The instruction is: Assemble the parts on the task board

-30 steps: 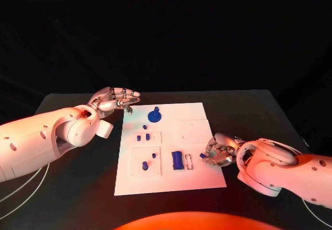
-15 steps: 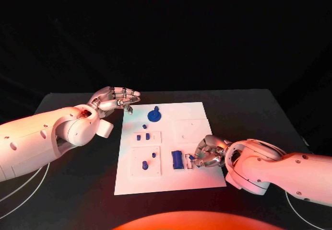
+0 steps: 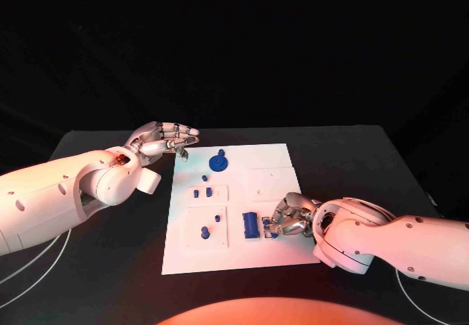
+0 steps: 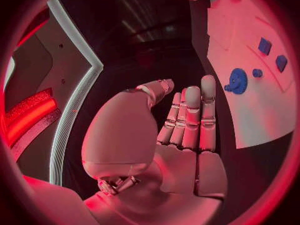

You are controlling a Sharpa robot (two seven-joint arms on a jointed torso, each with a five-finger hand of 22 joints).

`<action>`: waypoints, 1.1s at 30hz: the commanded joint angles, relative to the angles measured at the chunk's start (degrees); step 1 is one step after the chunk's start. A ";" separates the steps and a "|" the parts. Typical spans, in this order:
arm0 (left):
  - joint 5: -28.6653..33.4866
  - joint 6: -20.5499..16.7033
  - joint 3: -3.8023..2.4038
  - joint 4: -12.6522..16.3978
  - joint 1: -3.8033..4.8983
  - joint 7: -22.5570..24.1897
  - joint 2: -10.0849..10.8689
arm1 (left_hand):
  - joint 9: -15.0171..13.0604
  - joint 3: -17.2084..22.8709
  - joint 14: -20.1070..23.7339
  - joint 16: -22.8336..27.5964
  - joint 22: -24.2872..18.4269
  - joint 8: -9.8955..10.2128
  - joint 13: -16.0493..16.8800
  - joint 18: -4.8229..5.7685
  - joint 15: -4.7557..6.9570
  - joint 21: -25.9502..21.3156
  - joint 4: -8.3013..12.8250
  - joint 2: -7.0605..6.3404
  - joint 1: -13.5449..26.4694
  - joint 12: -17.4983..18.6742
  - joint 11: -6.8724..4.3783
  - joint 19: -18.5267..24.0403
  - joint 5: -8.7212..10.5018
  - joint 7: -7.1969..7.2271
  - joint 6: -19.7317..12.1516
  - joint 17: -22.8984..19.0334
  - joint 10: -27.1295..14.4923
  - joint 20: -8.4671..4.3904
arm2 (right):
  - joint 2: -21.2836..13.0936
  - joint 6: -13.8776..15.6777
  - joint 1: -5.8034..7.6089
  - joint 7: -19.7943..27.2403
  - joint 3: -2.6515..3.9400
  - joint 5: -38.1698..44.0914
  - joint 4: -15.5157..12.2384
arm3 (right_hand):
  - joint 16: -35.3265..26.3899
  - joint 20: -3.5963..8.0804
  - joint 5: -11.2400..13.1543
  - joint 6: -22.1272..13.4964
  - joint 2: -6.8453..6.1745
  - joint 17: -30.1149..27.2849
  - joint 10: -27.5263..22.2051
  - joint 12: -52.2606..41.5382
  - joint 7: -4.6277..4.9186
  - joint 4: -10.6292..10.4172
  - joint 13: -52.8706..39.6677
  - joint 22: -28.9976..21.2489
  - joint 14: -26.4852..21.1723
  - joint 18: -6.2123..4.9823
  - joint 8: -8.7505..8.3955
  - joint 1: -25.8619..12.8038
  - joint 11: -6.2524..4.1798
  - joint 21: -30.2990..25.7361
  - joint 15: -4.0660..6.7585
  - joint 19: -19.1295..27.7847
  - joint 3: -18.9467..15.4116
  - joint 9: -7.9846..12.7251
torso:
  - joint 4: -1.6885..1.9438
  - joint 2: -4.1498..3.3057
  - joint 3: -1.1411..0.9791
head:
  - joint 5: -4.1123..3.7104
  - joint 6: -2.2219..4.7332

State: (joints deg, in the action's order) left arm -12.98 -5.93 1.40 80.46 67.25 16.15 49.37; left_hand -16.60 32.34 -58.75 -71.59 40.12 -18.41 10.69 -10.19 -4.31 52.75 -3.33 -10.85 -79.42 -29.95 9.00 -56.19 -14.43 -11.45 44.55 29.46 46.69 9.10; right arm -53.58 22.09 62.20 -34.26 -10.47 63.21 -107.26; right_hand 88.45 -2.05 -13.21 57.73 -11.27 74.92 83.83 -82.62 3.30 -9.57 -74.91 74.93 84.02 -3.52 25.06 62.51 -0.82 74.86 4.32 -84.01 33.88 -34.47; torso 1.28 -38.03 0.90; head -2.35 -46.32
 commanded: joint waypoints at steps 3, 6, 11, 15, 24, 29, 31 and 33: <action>-0.21 1.04 -0.04 0.08 0.03 0.29 -0.12 | 0.08 0.14 0.36 -0.25 -0.08 -0.41 0.01 -0.45 -0.15 -0.37 -0.38 0.25 0.61 -0.36 0.09 0.05 -0.35 -1.54 -0.58 -0.08 -0.32 0.46 | 0.37 -0.34 -0.24 0.54 -0.10 0.33 0.30 | 0.17 0.19 0.21 0.33 0.20 11.34 3.12 -0.20 0.13 -0.74 -10.85 11.53 5.24 0.89 -0.17 -1.19 0.00 -0.14 0.04 -2.41 0.06 0.05 | 0.04 0.01 0.03 | -0.01 -0.01; -0.21 1.07 -0.04 0.07 0.03 0.25 -0.12 | 0.07 0.17 0.38 -0.27 -0.10 -0.48 0.00 -0.44 -0.16 -0.39 -0.47 0.31 0.69 -0.40 0.09 0.06 -0.36 -1.53 -0.58 -0.09 -0.36 0.47 | 0.46 -0.21 -0.24 0.59 -0.10 0.46 0.36 | 0.20 0.20 0.21 0.41 0.27 11.40 3.12 -0.18 0.11 -0.94 -10.84 11.54 5.25 0.90 -0.16 -1.50 -0.01 -0.09 0.05 -2.43 0.04 0.04 | 0.06 0.01 0.03 | 0.04 -0.03; -0.21 1.14 -0.04 0.04 0.03 0.17 -0.12 | 0.07 0.17 0.39 -0.28 -0.12 -0.52 0.00 -0.44 -0.17 -0.41 -0.55 0.34 0.76 -0.42 0.09 0.06 -0.36 -1.53 -0.58 -0.10 -0.39 0.48 | 0.70 -0.08 -0.25 0.75 -0.09 0.55 0.40 | 0.19 0.20 0.21 0.51 0.35 11.39 3.14 -0.23 0.09 -1.15 -10.87 11.54 5.25 0.89 -0.14 -1.82 -0.03 -0.12 0.06 -2.43 0.03 0.02 | 0.06 0.01 0.04 | 0.10 -0.03; -0.21 1.19 -0.04 0.01 0.03 0.11 -0.13 | 0.07 0.17 0.39 -0.28 -0.12 -0.52 0.00 -0.44 -0.17 -0.41 -0.55 0.34 0.76 -0.42 0.09 0.06 -0.36 -1.53 -0.58 -0.10 -0.39 0.48 | 0.84 0.12 -0.25 0.92 -0.09 0.57 0.38 | 0.20 0.21 0.20 0.69 0.49 11.42 3.17 -0.28 0.03 -1.39 -10.90 11.56 5.26 0.91 -0.07 -2.16 -0.07 -0.05 0.09 -2.45 0.04 -0.02 | 0.05 0.01 0.06 | 0.09 -0.06; -0.21 1.22 -0.04 -0.06 0.03 0.00 -0.16 | 0.08 0.18 0.41 -0.29 -0.14 -0.56 -0.01 -0.43 -0.18 -0.44 -0.65 0.36 0.86 -0.45 0.10 0.06 -0.36 -1.54 -0.61 -0.12 -0.42 0.49 | 1.05 -0.43 -0.25 1.26 -0.09 0.59 0.33 | 0.22 0.26 0.25 0.93 -0.40 11.47 3.22 -0.32 0.01 -2.72 -10.94 11.57 5.27 0.91 -0.09 -4.38 -0.09 -0.04 0.12 -2.48 -0.83 -0.09 | 0.06 0.03 0.04 | 0.04 -0.09; -0.21 1.24 -0.04 -0.08 0.03 -0.05 -0.16 | 0.09 0.18 0.42 -0.30 -0.15 -0.59 -0.01 -0.43 -0.19 -0.46 -0.72 0.37 0.93 -0.47 0.11 0.07 -0.37 -1.55 -0.64 -0.13 -0.46 0.50 | 1.04 -0.80 -0.25 1.43 -0.09 0.57 0.35 | 0.23 0.26 0.18 1.05 -1.29 11.49 3.25 -0.36 0.00 -3.69 -10.99 11.57 5.28 0.91 -0.19 -5.66 -0.10 -0.11 0.11 -2.48 -1.90 -0.07 | 0.04 0.02 0.04 | 0.09 -0.10; -0.22 1.24 -0.04 -0.10 0.03 -0.10 -0.16 | 0.09 0.18 0.42 -0.30 -0.15 -0.59 -0.01 -0.43 -0.19 -0.46 -0.72 0.37 0.93 -0.47 0.11 0.07 -0.37 -1.55 -0.64 -0.13 -0.46 0.50 | 0.99 -0.81 -0.25 1.51 -0.09 0.57 0.33 | 0.22 0.26 0.13 1.12 -1.55 11.47 3.24 -0.34 -0.01 -4.21 -10.98 11.57 5.27 0.91 -0.24 -6.07 -0.10 -0.11 0.12 -2.49 -2.58 -0.06 | 0.02 0.02 0.02 | 0.10 -0.07; -0.23 1.24 -0.04 -0.12 0.03 -0.14 -0.16 | 0.09 0.18 0.43 -0.30 -0.16 -0.60 -0.01 -0.43 -0.19 -0.48 -0.76 0.37 0.97 -0.49 0.11 0.07 -0.37 -1.55 -0.65 -0.13 -0.48 0.51 | 0.94 -0.81 -0.25 1.60 -0.09 0.57 0.32 | 0.21 0.25 0.04 1.21 -1.71 11.44 3.25 -0.34 -0.04 -5.05 -11.00 11.57 5.27 0.91 -0.31 -6.48 -0.12 -0.14 0.13 -2.49 -3.70 -0.03 | 0.03 0.01 0.01 | 0.13 -0.07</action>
State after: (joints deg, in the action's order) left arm -13.12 -5.61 1.40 80.29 67.25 15.88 49.33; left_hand -16.60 32.49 -58.55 -71.59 40.01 -18.72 10.70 -10.18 -4.52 52.52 -3.81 -10.40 -78.97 -30.17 9.02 -56.19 -14.42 -11.37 44.22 29.42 46.68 9.10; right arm -52.73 22.27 62.03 -34.06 -10.56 63.37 -106.73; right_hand 88.45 -2.06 -13.22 58.54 -13.20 74.91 83.84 -82.85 3.08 -14.55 -74.91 74.91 84.02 -3.51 25.06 56.60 -0.81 74.86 4.32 -84.01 30.47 -34.50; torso 1.32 -38.01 0.93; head -2.25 -46.42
